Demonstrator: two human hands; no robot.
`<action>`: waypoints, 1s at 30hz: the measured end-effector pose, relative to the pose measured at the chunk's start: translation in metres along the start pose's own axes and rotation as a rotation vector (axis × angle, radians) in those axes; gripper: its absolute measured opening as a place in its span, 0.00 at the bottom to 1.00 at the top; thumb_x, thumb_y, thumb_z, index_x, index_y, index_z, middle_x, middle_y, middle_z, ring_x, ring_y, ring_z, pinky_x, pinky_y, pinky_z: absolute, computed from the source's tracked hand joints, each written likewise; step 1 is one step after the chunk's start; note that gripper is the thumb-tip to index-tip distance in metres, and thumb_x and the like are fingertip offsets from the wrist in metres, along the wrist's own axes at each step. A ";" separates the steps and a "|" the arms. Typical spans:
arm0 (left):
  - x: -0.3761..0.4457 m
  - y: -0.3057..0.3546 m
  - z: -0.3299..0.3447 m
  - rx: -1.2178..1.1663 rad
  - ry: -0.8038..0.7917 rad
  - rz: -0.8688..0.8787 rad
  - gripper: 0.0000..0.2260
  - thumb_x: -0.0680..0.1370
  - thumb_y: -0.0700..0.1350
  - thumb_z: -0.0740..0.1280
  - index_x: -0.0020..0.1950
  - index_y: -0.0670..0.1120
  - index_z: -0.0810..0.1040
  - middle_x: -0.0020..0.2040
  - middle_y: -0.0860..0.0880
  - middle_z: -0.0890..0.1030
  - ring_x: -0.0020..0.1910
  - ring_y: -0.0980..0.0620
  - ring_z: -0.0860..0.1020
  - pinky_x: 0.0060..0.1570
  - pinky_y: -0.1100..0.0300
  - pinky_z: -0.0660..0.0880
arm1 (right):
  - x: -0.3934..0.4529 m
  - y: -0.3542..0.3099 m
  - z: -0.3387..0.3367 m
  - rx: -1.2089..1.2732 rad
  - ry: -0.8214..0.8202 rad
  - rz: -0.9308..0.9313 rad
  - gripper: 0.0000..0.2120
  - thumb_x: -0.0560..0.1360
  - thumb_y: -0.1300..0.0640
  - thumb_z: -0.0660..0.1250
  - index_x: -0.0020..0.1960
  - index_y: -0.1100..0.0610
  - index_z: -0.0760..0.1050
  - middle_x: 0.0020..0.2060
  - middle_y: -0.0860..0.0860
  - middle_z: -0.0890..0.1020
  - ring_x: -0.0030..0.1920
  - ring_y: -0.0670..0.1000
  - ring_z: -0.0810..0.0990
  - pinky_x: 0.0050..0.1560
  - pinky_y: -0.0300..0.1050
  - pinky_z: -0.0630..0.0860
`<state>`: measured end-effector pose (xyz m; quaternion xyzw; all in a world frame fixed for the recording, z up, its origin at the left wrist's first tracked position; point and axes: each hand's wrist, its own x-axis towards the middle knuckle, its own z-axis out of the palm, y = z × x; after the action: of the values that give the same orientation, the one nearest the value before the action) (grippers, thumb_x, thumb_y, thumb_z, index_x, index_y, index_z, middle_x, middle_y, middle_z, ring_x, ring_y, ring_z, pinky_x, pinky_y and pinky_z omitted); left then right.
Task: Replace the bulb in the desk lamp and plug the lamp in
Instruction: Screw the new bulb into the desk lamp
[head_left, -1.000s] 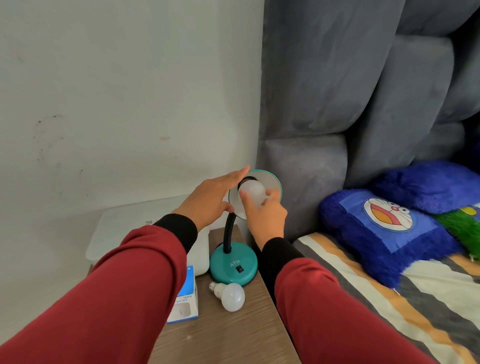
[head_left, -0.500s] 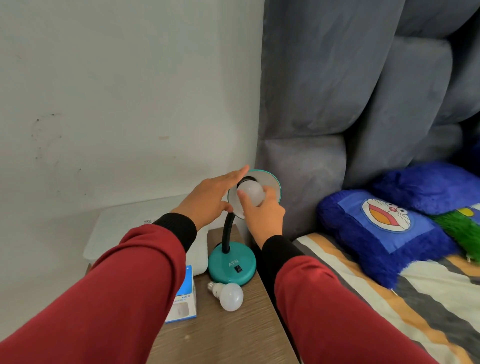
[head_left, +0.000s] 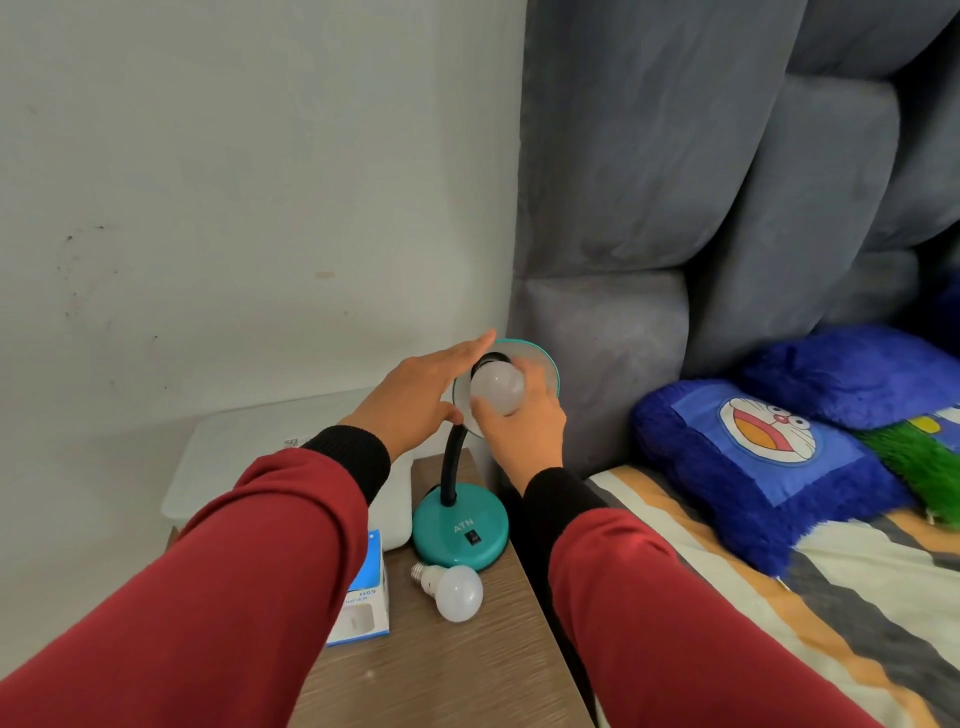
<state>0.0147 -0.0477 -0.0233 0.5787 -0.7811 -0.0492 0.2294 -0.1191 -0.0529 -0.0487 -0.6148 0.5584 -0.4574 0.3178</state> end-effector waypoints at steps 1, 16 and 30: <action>0.000 0.001 0.000 -0.004 0.002 -0.001 0.42 0.74 0.35 0.69 0.76 0.60 0.49 0.76 0.54 0.60 0.74 0.53 0.63 0.70 0.61 0.61 | 0.000 0.001 0.000 0.025 0.003 0.021 0.29 0.73 0.51 0.69 0.71 0.51 0.62 0.64 0.57 0.72 0.64 0.57 0.73 0.57 0.43 0.72; 0.000 0.003 0.002 0.018 -0.001 -0.004 0.42 0.74 0.35 0.69 0.76 0.59 0.48 0.76 0.54 0.60 0.74 0.52 0.64 0.71 0.59 0.61 | -0.001 -0.002 -0.005 0.020 -0.013 0.045 0.32 0.74 0.48 0.69 0.74 0.52 0.60 0.66 0.58 0.73 0.65 0.56 0.72 0.56 0.40 0.71; -0.003 0.012 -0.006 0.063 -0.049 -0.070 0.41 0.75 0.41 0.70 0.77 0.58 0.45 0.77 0.51 0.59 0.77 0.49 0.55 0.73 0.54 0.57 | 0.000 -0.012 -0.015 -0.219 -0.177 0.097 0.41 0.74 0.50 0.69 0.76 0.62 0.49 0.68 0.61 0.69 0.67 0.59 0.71 0.63 0.47 0.71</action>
<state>0.0076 -0.0402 -0.0144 0.6111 -0.7670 -0.0465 0.1900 -0.1279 -0.0491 -0.0325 -0.6561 0.6038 -0.3217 0.3185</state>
